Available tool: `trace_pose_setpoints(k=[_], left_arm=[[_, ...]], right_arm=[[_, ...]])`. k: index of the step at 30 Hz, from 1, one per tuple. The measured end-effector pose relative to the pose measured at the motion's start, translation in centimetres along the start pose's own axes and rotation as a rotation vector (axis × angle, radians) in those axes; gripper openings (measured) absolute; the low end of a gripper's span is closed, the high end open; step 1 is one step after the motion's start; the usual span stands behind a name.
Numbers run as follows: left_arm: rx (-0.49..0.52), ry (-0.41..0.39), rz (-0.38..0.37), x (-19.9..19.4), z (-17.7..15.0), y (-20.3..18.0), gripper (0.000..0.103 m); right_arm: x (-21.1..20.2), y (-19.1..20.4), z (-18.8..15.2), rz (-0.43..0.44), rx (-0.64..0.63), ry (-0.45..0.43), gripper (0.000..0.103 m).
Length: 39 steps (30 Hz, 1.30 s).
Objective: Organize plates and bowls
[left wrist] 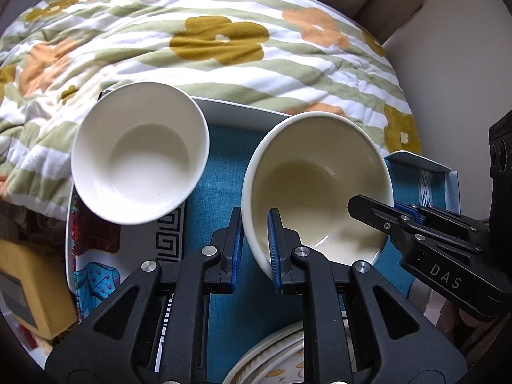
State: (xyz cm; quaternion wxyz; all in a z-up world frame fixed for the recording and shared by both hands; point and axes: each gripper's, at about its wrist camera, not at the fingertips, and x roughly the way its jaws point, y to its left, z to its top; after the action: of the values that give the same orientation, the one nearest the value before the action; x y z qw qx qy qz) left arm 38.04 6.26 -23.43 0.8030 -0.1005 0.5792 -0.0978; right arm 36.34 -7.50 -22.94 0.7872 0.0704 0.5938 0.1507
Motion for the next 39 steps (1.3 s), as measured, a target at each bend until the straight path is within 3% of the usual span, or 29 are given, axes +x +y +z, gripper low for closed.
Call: trace_pose_setpoints(k=[7, 19, 30, 39], left_arm=[[0.042, -0.051, -0.024, -4.0, -2.1, -4.1, 0.013], [0.115, -0.086, -0.071, -7.7, -9.8, -17.2, 0.013], [0.178, -0.028, -0.120, -5.0, -16.5, -28.1, 0.013], [0.251, 0.092, -0.065, -0.4, -18.0, -30.7, 0.013]], right_arm=[[-5.3, -1.2, -2.1, 0.015, 0.010, -0.072, 0.015], [-15.5, -8.3, -10.6, -0.027, 0.014, -0.150, 0.015], [-20.1, -17.6, -18.9, -0.096, 0.073, -0.132, 0.015], [-18.2, -21.7, -21.8, -0.083, 0.148, -0.057, 0.015]])
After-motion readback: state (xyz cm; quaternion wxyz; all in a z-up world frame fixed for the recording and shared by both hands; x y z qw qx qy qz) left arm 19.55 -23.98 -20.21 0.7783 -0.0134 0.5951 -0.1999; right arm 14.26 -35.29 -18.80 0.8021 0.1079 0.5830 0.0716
